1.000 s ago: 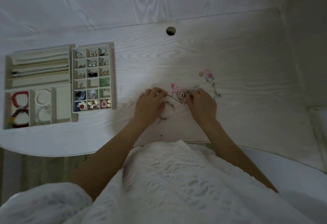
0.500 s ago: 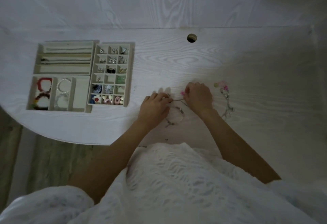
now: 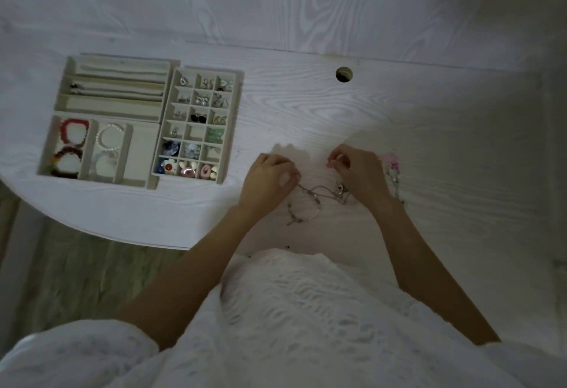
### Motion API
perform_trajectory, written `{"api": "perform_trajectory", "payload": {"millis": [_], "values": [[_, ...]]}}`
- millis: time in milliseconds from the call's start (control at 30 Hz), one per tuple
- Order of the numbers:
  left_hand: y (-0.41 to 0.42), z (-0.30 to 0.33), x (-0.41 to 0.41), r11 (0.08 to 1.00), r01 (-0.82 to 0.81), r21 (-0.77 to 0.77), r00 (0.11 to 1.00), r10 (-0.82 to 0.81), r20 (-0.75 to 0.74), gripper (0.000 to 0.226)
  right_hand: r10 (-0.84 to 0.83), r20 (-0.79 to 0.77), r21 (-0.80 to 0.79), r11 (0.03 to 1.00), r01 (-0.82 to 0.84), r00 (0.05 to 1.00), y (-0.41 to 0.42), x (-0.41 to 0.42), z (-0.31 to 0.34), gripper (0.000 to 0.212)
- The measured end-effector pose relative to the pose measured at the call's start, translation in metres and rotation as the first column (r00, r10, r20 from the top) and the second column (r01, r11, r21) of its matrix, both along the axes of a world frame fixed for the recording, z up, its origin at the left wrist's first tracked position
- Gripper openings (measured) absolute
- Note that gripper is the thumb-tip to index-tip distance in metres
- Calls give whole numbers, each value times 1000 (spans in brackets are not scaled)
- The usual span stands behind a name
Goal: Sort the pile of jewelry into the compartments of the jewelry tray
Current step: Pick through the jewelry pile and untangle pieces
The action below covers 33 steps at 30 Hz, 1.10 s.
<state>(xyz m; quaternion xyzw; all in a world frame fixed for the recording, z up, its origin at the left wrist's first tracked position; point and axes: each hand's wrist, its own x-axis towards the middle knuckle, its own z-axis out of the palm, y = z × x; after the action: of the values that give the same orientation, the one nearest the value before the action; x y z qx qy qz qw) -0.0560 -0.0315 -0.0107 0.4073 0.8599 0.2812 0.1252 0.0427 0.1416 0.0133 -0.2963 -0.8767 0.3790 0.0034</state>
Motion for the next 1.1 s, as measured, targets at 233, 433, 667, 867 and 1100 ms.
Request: {"api": "perform_trajectory", "payload": {"millis": [233,433,667,867,1100], "values": [[-35,44,-33,930,-305,206,556,-1,831,30,229,-199,73,973,-219,953,-61,-52,36,9],[-102,48,-82,810,-578,98,505,261,823,13,249,-212,-59,962,-267,945,-118,-125,34,12],[-122,30,-161,869,-494,21,789,438,430,14,72,-81,-152,985,-84,994,-149,-193,0,6],[-123,20,-180,960,-277,-43,918,278,284,29,12,-17,-171,985,-15,1000,-153,-212,1,9],[-130,5,-176,963,-260,-66,951,267,154,16,-35,29,-238,970,41,999,-154,-210,-4,8]]}}
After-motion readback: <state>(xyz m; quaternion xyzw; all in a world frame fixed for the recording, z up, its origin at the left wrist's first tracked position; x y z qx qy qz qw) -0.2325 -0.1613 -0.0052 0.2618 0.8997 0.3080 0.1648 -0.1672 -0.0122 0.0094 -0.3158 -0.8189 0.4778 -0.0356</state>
